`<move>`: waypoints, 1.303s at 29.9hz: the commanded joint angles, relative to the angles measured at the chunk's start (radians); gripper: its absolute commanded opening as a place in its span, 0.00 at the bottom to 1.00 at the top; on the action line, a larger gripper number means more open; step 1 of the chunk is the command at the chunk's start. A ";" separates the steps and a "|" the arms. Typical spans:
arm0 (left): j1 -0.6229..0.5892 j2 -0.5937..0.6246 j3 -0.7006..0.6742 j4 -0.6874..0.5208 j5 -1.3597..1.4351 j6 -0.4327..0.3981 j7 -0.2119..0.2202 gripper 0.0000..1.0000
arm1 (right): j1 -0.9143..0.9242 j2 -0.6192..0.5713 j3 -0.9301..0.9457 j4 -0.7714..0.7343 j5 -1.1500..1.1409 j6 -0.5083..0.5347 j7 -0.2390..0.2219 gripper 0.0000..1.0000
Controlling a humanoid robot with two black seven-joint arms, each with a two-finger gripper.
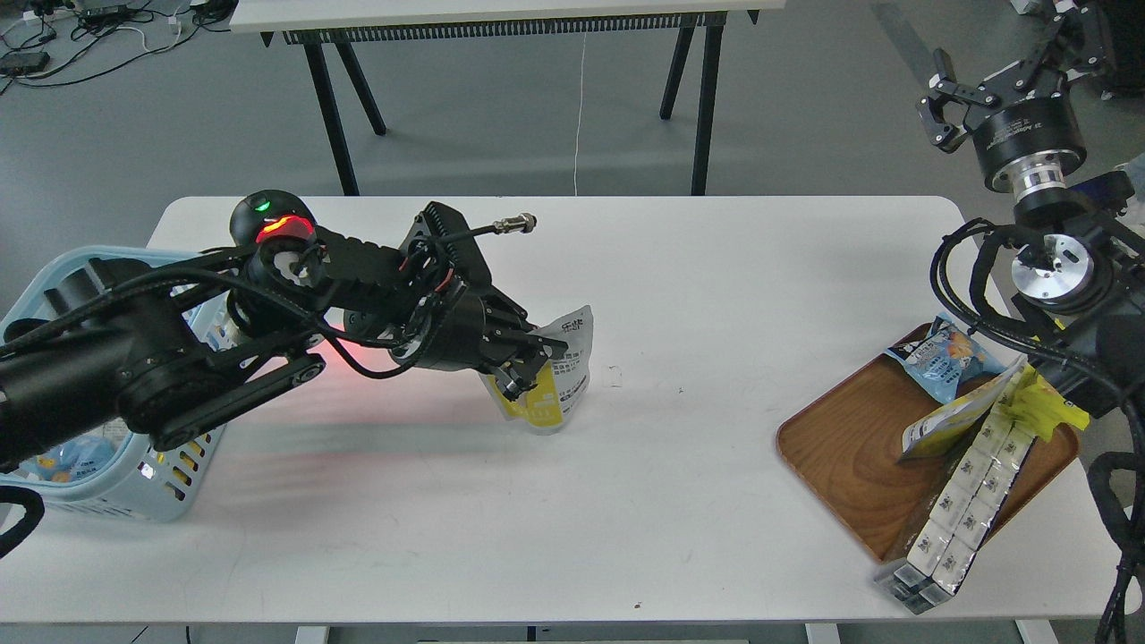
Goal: Scan snack and place in basket
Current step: 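Lift the packet with the left gripper and hold it before the scanner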
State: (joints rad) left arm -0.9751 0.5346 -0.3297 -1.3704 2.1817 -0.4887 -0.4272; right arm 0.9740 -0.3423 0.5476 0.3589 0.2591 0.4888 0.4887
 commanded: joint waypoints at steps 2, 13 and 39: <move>0.001 0.099 -0.069 -0.039 0.000 0.000 -0.062 0.00 | 0.000 -0.001 0.000 0.000 0.000 0.000 0.000 0.99; 0.004 0.265 -0.137 -0.004 0.000 0.000 -0.062 0.00 | 0.005 0.000 0.000 0.002 -0.001 0.000 0.000 0.99; 0.007 0.285 -0.132 0.074 0.000 0.000 -0.062 0.00 | 0.005 0.000 0.000 0.002 -0.001 0.000 0.000 0.99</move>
State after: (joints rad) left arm -0.9677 0.8194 -0.4598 -1.2962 2.1817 -0.4887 -0.4887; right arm 0.9790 -0.3421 0.5476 0.3605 0.2576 0.4887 0.4887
